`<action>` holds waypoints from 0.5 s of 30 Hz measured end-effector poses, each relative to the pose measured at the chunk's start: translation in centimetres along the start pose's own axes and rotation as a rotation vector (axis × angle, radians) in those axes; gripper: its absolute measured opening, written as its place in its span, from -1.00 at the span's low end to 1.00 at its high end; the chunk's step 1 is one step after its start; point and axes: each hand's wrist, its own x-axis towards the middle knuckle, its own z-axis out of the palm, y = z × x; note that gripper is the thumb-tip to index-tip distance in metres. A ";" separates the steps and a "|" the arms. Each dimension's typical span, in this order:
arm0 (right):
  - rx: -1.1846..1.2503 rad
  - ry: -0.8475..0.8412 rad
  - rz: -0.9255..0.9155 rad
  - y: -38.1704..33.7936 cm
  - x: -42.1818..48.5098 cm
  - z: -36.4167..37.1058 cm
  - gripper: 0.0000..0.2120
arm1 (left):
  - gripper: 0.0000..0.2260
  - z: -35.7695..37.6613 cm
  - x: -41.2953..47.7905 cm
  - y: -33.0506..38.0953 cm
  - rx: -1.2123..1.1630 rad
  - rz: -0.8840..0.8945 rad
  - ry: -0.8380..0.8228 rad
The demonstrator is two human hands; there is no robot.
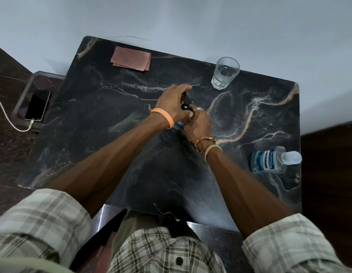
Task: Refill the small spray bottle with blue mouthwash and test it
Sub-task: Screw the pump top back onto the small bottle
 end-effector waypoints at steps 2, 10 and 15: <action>0.011 -0.007 0.007 0.1 0.1 0.0 -0.72 | -0.31 0.0 0.1 0.1 -0.028 -0.016 0.003; 0.005 -0.018 0.021 0.2 0.1 0.0 -0.78 | -0.29 0.0 -0.1 0.1 -0.044 -0.033 0.021; -0.024 -0.027 0.034 0.2 0.2 -0.1 -0.78 | -0.28 0.3 -0.2 0.0 -0.030 0.013 -0.034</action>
